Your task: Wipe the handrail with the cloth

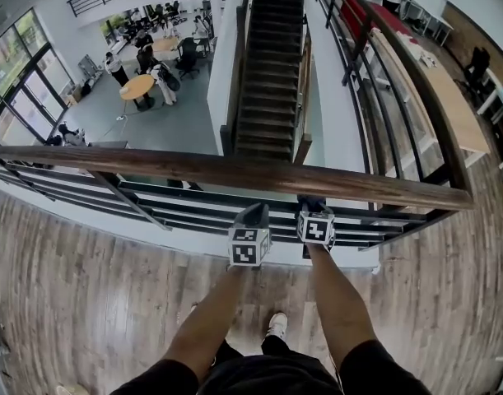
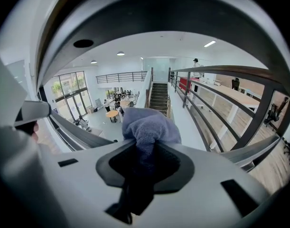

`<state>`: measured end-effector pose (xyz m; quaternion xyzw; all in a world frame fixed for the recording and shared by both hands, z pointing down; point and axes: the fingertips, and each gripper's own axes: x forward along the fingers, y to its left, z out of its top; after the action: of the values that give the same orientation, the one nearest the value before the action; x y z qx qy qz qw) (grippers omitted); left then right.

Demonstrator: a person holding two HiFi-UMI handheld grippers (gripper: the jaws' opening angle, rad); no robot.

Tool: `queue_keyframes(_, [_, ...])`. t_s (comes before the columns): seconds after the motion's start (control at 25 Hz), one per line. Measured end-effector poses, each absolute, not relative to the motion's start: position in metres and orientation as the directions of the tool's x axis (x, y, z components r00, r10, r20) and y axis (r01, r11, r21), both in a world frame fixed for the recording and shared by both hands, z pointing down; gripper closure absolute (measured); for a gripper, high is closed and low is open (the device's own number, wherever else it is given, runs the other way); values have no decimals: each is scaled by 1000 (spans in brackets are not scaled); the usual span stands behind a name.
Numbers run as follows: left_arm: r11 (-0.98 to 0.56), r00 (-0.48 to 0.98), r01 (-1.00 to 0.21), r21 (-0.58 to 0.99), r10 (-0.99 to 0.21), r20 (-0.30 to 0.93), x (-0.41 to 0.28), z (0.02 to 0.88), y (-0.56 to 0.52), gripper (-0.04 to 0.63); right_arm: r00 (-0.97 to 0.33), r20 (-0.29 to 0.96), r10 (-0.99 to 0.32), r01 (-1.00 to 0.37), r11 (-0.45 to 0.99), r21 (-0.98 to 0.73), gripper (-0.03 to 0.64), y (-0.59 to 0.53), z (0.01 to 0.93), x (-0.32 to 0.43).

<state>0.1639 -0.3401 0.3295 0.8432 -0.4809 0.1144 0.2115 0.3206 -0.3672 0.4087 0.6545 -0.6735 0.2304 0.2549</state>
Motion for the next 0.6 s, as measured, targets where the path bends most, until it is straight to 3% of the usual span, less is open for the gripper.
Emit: queue_keyframes(0.6, [-571,593,-795,204,-663,457,334,356,-333,597,67,606,-793,-998,-43,54,525,-345,410,495])
